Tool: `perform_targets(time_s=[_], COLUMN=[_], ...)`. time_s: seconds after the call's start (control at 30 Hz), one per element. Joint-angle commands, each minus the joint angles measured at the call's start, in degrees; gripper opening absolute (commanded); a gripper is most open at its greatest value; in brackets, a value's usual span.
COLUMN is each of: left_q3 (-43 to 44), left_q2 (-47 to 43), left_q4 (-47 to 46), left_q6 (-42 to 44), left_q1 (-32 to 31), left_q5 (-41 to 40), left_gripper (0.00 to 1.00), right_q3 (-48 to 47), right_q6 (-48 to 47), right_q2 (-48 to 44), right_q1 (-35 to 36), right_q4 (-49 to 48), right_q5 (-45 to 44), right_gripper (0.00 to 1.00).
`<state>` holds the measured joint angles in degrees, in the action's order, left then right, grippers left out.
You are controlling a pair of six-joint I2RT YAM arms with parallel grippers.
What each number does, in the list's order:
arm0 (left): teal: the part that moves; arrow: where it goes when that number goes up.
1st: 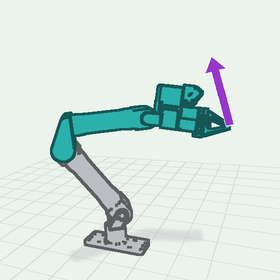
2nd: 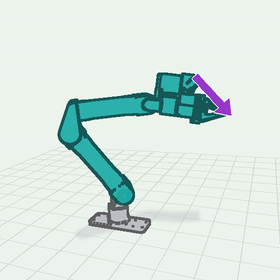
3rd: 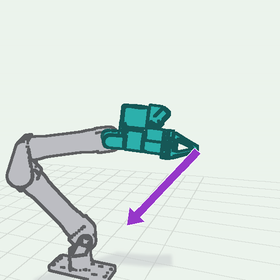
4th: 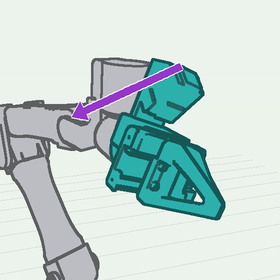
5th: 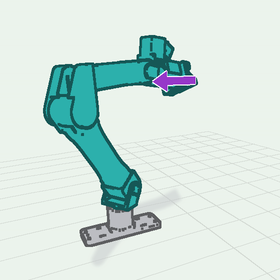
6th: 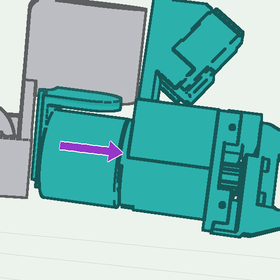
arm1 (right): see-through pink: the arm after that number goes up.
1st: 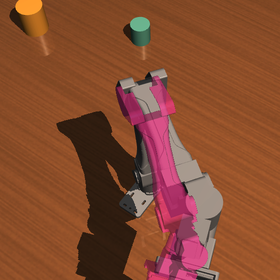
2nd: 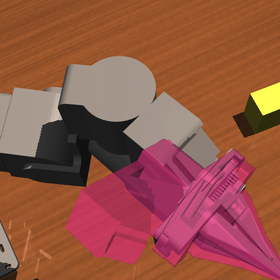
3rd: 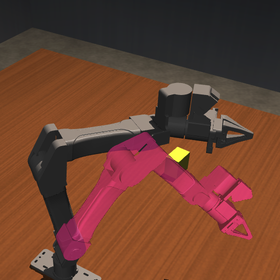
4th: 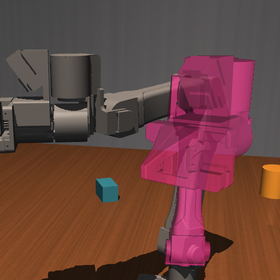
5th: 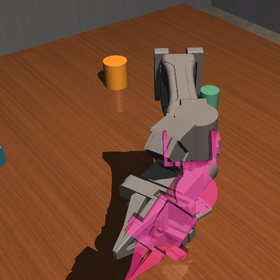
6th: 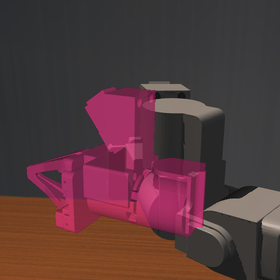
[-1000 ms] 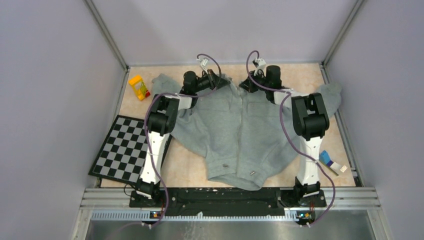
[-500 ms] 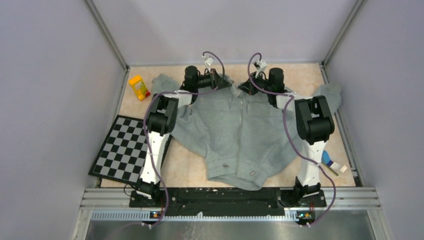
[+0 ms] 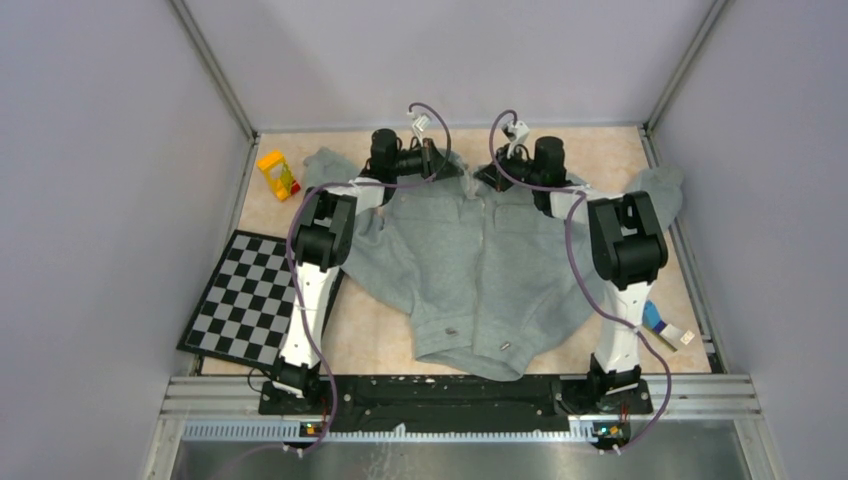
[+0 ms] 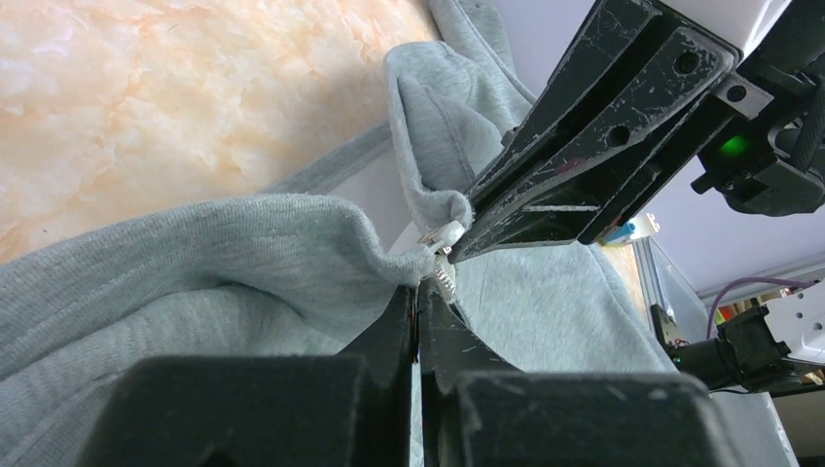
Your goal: Zip up the jacket
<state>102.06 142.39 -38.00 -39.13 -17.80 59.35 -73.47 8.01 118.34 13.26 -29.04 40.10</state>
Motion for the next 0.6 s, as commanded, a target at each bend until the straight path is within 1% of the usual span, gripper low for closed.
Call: perform_targets(time_s=[0.0, 0.17, 0.3, 0.47, 0.57], left_q3=[2.4, 2.5, 2.5, 2.7, 2.8], left_q2=[0.8, 0.7, 0.7, 0.8, 0.9], left_q4=[0.5, 0.8, 1.0, 1.4, 1.0], left_q6=[1.2, 1.3, 1.4, 1.6, 1.3], left_q1=[-0.4, -0.3, -0.4, -0.4, -0.4], left_q5=[1.5, 1.5, 1.5, 1.3, 1.5], left_gripper=[0.0, 0.0, 0.0, 0.0, 0.0], right_q3=[-1.7, -1.3, 1.0, 2.4, 1.4], right_q6=[-4.2, -6.2, -6.5, -6.3, -6.8], right_q2=[-3.9, -4.7, -6.4, -7.6, -6.9], right_q1=[2.1, 3.1, 3.2, 3.4, 3.7], right_q4=[0.4, 1.6, -0.5, -2.8, -1.2], right_q5=[-1.3, -6.5, -8.7, -9.9, -9.7], right_gripper=[0.0, 0.0, 0.0, 0.0, 0.0])
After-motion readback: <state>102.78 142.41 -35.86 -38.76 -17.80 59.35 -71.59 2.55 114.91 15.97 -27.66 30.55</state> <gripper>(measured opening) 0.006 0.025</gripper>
